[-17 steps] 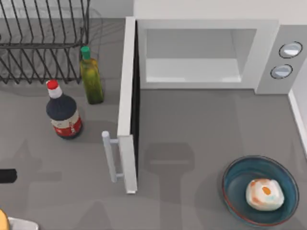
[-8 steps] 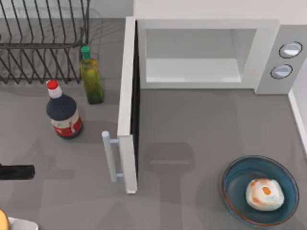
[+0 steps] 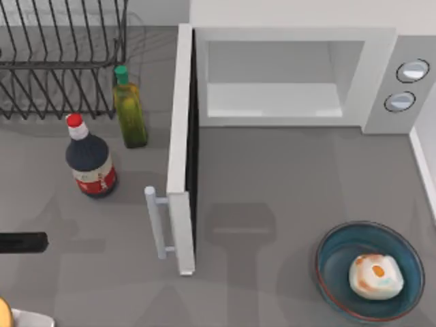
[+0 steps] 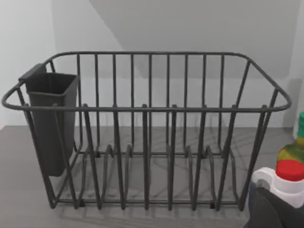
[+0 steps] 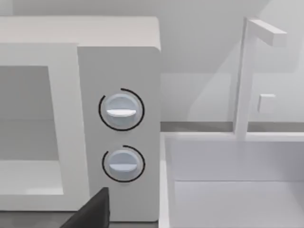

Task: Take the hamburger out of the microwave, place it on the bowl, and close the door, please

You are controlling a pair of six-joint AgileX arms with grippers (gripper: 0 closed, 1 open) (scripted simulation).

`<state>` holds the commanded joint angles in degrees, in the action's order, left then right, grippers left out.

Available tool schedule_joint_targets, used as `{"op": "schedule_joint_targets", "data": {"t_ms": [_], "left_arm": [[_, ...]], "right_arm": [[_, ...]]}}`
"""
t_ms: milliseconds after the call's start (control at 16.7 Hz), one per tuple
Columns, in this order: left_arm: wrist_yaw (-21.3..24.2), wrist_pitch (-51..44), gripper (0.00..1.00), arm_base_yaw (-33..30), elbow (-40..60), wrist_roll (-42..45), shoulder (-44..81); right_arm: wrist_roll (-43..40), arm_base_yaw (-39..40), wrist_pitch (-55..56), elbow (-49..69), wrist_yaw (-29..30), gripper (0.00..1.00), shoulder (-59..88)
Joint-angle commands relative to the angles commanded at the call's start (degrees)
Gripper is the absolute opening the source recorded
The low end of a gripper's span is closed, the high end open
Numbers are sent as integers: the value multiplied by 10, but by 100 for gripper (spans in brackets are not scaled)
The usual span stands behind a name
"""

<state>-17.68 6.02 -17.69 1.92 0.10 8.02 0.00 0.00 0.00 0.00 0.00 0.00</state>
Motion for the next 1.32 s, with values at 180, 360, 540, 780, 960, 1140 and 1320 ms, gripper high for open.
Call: {"op": "schedule_joint_targets", "data": {"t_ms": [180,360,540,780,960,1140,1320], "left_arm": [[61,18,0,61,4,0,23],[130,35,0,130,8,1,43],[152,42,0,152,9,1,52],[152,43,0,152,6,2,51],[193,85,0,193,-3,2,86],[251,133,0,251,-16,3,118],[263,143,0,262,-19,3,125]], "right_arm": [[0,0,0,0,0,100,0],[0,0,0,0,0,100,0],[0,0,0,0,0,100,0],[0,0,0,0,0,100,0],[0,0,0,0,0,100,0],[0,0,0,0,0,100,0],[0,0,0,0,0,100,0]]}}
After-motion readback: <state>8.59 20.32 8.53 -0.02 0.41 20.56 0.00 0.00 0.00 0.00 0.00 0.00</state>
